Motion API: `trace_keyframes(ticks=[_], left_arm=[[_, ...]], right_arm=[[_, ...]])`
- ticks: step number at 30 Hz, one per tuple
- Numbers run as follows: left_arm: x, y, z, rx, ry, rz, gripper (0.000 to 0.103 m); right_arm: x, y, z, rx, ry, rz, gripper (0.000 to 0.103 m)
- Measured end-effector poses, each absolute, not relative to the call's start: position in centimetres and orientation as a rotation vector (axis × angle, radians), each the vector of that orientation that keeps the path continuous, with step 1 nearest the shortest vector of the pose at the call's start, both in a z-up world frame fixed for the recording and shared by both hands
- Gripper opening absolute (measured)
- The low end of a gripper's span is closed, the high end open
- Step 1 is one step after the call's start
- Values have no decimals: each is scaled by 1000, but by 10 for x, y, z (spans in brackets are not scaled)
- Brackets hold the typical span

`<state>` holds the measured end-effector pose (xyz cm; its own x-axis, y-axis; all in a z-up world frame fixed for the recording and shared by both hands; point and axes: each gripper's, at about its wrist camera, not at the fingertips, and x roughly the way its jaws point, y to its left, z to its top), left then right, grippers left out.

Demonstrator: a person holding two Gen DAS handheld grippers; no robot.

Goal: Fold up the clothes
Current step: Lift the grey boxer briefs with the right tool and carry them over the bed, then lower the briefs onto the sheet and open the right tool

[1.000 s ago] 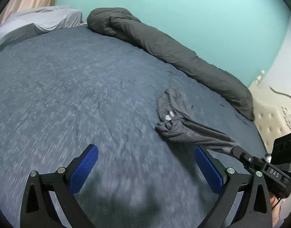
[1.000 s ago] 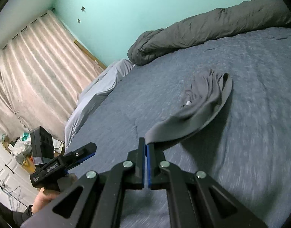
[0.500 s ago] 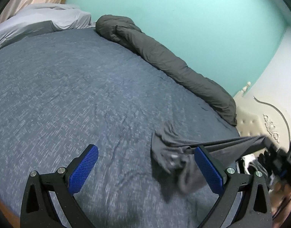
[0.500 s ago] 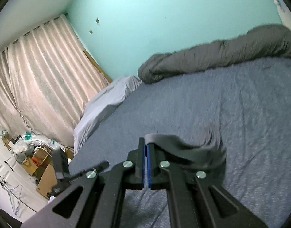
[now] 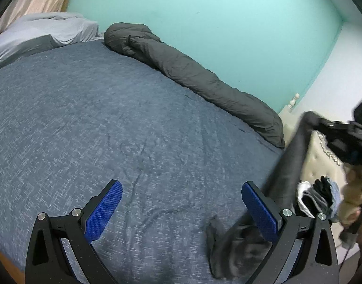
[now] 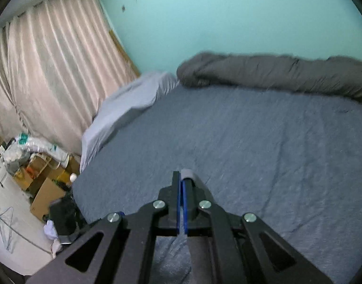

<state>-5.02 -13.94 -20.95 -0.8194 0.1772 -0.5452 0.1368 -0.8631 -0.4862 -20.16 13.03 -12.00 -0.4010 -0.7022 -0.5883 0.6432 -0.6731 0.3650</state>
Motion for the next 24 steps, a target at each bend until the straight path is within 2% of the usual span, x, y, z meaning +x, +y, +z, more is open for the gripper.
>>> trace_keyframes(ticks=[7, 9, 11, 13, 17, 19, 24], left_arm=[[-63, -171, -267, -977, -879, 2919, 103], [-67, -177, -287, -1023, -887, 2934, 103], [-73, -183, -304, -1076, -890, 2942, 103], [-80, -190, -318, -1121, -894, 2946, 103], [-87, -194, -327, -1128, -885, 2941, 103], [-89, -193, -330, -1132, -874, 2928, 103], [-88, -188, -336, -1165, -881, 2882, 103]], right_arm=[[-250, 47, -230, 1217, -18, -1941, 5], [-259, 38, -248, 1242, 32, -1977, 15], [-267, 34, -263, 1252, 63, -2009, 41], [-274, 42, -271, 1257, 70, -2037, 54], [-277, 71, -281, 1276, 143, -2127, 54], [-269, 97, -286, 1286, 110, -2144, 54], [-219, 148, -304, 1329, 130, -2134, 54]])
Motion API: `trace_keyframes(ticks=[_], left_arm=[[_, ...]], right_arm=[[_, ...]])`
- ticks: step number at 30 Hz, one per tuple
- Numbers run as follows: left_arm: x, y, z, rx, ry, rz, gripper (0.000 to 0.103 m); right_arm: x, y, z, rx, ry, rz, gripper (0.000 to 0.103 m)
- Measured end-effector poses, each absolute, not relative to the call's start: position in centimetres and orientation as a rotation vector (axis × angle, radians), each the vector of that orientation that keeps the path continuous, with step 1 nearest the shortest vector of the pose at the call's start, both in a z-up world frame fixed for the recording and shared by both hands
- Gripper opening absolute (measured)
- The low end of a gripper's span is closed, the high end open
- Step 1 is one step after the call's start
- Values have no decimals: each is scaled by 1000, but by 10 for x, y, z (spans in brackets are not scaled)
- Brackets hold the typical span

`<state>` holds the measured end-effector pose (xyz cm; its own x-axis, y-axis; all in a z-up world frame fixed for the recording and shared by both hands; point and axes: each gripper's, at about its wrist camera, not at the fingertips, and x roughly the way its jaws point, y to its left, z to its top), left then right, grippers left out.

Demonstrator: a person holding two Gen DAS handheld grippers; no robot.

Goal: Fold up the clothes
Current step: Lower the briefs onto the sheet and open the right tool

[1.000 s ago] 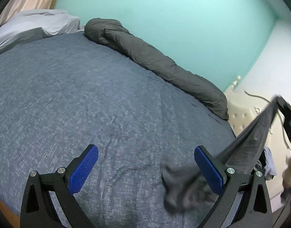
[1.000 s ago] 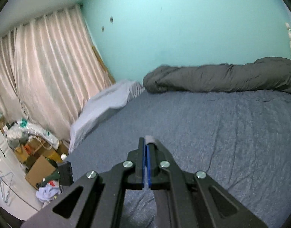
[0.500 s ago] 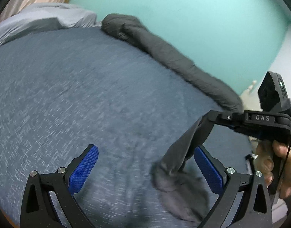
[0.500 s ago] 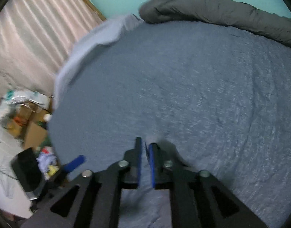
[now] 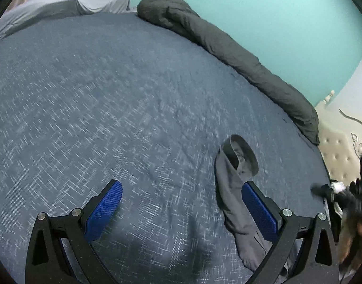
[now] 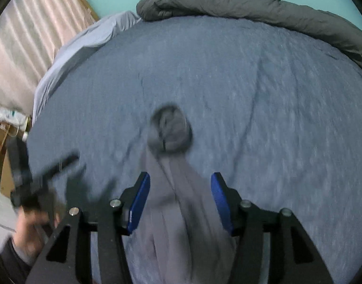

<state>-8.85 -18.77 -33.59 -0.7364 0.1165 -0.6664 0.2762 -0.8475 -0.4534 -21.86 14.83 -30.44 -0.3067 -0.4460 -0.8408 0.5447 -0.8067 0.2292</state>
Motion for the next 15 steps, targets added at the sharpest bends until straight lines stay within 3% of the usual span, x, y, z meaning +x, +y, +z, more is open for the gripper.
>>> trace_keyframes(ticks=[9, 12, 14, 15], left_arm=[[-79, -189, -327, 1089, 801, -2725, 103], [-78, -192, -328, 1091, 801, -2713, 103], [-78, -192, -329, 1096, 809, -2710, 103], [-79, -192, -329, 1095, 809, -2713, 103]], right_arm=[[-146, 169, -350, 1465, 240, -2037, 54], [-139, 164, -360, 1481, 303, -2028, 39], [-138, 160, -371, 1510, 327, -2012, 20], [-137, 160, -375, 1529, 329, -2000, 16]])
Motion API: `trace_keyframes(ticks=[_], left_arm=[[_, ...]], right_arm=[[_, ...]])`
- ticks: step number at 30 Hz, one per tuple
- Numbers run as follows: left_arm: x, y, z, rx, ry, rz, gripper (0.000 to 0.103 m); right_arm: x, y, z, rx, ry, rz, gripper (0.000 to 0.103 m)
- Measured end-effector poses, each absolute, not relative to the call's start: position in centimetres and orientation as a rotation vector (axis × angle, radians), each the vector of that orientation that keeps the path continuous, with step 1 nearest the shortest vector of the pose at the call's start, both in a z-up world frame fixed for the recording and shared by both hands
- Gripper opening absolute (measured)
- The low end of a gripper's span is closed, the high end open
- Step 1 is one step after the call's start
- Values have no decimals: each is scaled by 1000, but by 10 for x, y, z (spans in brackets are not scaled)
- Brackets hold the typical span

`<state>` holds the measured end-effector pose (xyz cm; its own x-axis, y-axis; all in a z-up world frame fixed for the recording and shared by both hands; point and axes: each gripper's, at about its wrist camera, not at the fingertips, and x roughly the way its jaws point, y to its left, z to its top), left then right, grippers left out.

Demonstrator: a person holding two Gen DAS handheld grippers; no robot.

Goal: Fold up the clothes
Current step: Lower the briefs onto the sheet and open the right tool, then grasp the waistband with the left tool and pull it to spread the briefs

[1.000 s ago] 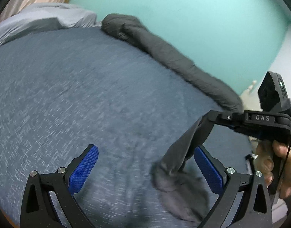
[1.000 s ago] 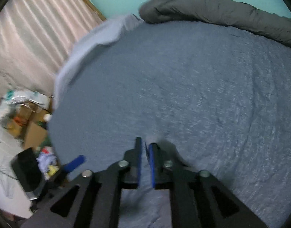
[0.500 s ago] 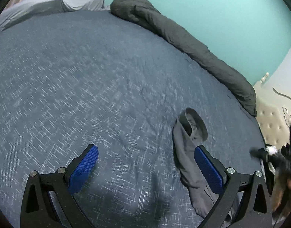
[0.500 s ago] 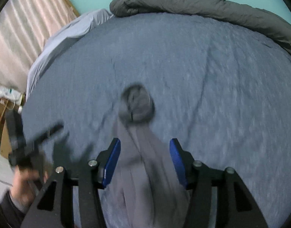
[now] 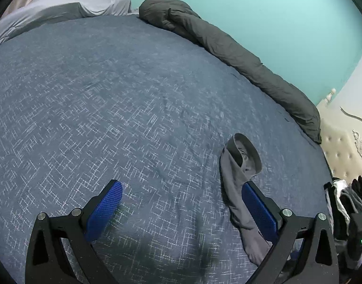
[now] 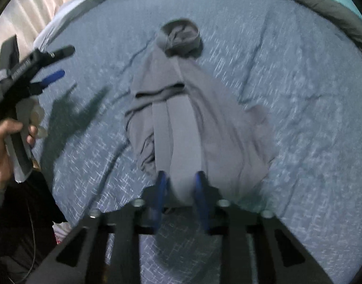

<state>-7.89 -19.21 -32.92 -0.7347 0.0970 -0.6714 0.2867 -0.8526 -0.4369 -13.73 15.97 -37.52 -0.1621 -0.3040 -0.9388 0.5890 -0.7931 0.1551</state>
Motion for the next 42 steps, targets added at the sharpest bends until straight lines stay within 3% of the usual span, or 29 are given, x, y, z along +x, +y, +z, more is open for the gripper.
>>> trace_keyframes(ticks=[1, 5, 16, 23, 28, 30, 31, 32, 36, 42], left_arm=[[-79, -192, -329, 1094, 809, -2716, 103], [-82, -190, -330, 1104, 800, -2723, 103], [-97, -174, -335, 1157, 753, -2742, 103], [-112, -158, -335, 1209, 714, -2780, 103], [-128, -146, -338, 1262, 692, -2813, 103], [-136, -142, -341, 1293, 678, -2817, 103], [-141, -140, -342, 1305, 671, -2816, 103], [-147, -138, -344, 1317, 663, -2814, 103], [-163, -136, -348, 1333, 669, -2801, 103], [-187, -126, -348, 1365, 554, -2832, 103]], right_arm=[[-137, 159, -379, 1542, 350, -1999, 9], [-144, 163, -372, 1507, 356, -2075, 5], [-243, 235, -284, 1352, 151, -2401, 5], [-313, 260, -287, 1429, 31, -2484, 5], [-329, 271, -317, 1483, -2, -2507, 10], [-328, 278, -324, 1442, -43, -2525, 22], [-322, 284, -324, 1404, -107, -2540, 41], [-316, 292, -325, 1375, -180, -2551, 51], [-292, 307, -337, 1301, -375, -2521, 51], [-267, 302, -366, 1257, -388, -2456, 51]])
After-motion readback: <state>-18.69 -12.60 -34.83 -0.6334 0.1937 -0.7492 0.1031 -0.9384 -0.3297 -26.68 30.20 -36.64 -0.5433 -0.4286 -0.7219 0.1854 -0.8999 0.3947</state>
